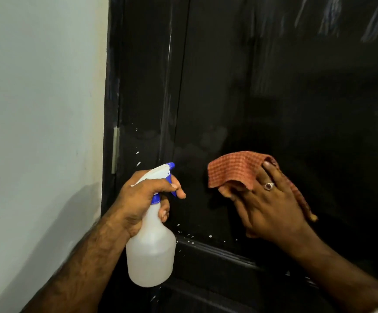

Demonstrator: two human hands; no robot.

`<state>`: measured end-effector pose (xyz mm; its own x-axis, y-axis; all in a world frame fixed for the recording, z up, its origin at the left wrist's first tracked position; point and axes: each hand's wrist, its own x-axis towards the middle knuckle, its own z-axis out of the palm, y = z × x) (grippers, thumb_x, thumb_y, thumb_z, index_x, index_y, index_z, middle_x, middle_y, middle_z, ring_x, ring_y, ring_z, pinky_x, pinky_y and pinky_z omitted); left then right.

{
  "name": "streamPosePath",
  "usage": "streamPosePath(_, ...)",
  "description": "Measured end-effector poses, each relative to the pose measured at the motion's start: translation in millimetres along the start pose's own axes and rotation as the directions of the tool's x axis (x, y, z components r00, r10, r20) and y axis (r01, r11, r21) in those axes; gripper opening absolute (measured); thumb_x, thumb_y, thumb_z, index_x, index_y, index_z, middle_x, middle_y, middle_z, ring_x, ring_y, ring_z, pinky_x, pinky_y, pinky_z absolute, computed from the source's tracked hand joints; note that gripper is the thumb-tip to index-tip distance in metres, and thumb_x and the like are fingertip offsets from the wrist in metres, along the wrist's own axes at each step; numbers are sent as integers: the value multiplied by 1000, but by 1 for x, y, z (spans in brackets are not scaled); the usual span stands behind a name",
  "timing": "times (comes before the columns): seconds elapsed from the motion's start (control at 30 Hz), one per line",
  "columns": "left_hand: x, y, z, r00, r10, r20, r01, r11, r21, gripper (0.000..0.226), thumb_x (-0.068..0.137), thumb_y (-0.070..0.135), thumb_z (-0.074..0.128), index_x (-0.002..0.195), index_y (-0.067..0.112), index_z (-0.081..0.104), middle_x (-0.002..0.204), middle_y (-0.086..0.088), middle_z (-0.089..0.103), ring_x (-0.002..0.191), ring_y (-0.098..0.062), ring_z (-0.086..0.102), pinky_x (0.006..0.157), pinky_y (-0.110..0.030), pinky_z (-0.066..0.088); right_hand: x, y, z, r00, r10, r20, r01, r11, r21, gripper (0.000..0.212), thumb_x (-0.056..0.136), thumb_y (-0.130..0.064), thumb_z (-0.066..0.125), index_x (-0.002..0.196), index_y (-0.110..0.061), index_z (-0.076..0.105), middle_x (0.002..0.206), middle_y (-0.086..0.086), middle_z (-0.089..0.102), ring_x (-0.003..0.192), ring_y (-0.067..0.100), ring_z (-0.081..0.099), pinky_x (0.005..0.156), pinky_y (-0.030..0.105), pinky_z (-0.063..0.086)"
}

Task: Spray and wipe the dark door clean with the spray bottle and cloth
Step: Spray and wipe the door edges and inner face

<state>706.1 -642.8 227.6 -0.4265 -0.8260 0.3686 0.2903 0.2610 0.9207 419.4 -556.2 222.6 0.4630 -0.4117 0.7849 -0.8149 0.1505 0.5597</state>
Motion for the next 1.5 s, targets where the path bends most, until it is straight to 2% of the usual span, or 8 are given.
streamPosePath(0.2, 2, 1, -11, 999, 8, -45, -8, 1000, 14, 16, 97, 4, 62, 89, 1, 75, 98, -26, 77, 42, -23, 52, 52, -31, 54, 88, -4, 10, 936, 331, -118, -337, 941, -29, 29, 102, -30, 60, 123, -14, 72, 115, 20, 74, 120, 50, 62, 123, 67, 26)
streamPosePath(0.4, 8, -5, -16, 998, 15, -67, -14, 1000, 15, 12, 93, 3, 62, 91, -4, 72, 97, -28, 76, 40, -25, 48, 52, -32, 50, 52, -59, 55, 997, 69, 45, -73, 993, 91, 42, 103, -34, 57, 137, -13, 68, 143, 18, 65, 142, 43, 51, 129, 60, 24)
streamPosePath(0.5, 10, -10, -24, 997, 2, -75, -1, 1000, 20, 12, 94, 1, 62, 93, -7, 71, 97, -29, 76, 39, -24, 48, 52, -31, 49, 4, -42, 54, 999, -18, 34, 14, 994, 110, 41, 101, -36, 62, 138, -19, 70, 139, 15, 69, 135, 42, 59, 127, 59, 29)
streamPosePath(0.73, 15, -6, -40, 991, -14, -134, 21, 998, 54, 13, 97, 4, 61, 95, -5, 71, 96, -25, 78, 42, -23, 51, 52, -33, 52, 86, 4, 44, 958, 277, -68, -278, 960, -14, 40, 108, -39, 45, 130, -18, 72, 123, 16, 74, 132, 48, 58, 128, 63, 18)
streamPosePath(0.9, 24, 0, -43, 980, 4, -197, 14, 996, 93, 13, 96, 3, 62, 95, -4, 72, 95, -25, 78, 44, -24, 51, 53, -34, 52, 145, -53, 69, 984, 160, -80, -155, 986, 66, 38, 103, -35, 56, 134, -18, 71, 136, 18, 69, 140, 47, 52, 127, 63, 23)
streamPosePath(1.13, 26, -11, -61, 953, -39, -301, 77, 990, 117, 10, 93, 6, 65, 93, -1, 73, 87, -25, 76, 45, -27, 51, 53, -34, 51, 68, -85, 93, 978, -209, -4, 206, 961, 185, 46, 103, -35, 58, 143, -14, 65, 150, 15, 61, 145, 40, 50, 128, 58, 27)
streamPosePath(1.33, 5, -23, -86, 886, -62, -460, 106, 992, 72, 18, 97, 11, 66, 96, -5, 72, 79, -21, 74, 43, -25, 52, 50, -35, 53, 163, -36, 67, 969, 174, -174, -153, 980, 127, 35, 109, -40, 51, 124, -18, 74, 117, 16, 76, 126, 44, 62, 126, 61, 26)
streamPosePath(1.5, 7, -15, -94, 881, 18, -472, 56, 988, 141, 13, 99, 12, 67, 100, 2, 74, 90, -18, 79, 44, -24, 55, 52, -34, 55, 247, -78, 72, 984, 158, -82, -149, 984, 98, 51, 107, -40, 45, 151, -17, 56, 153, 18, 56, 151, 47, 38, 130, 62, 14)
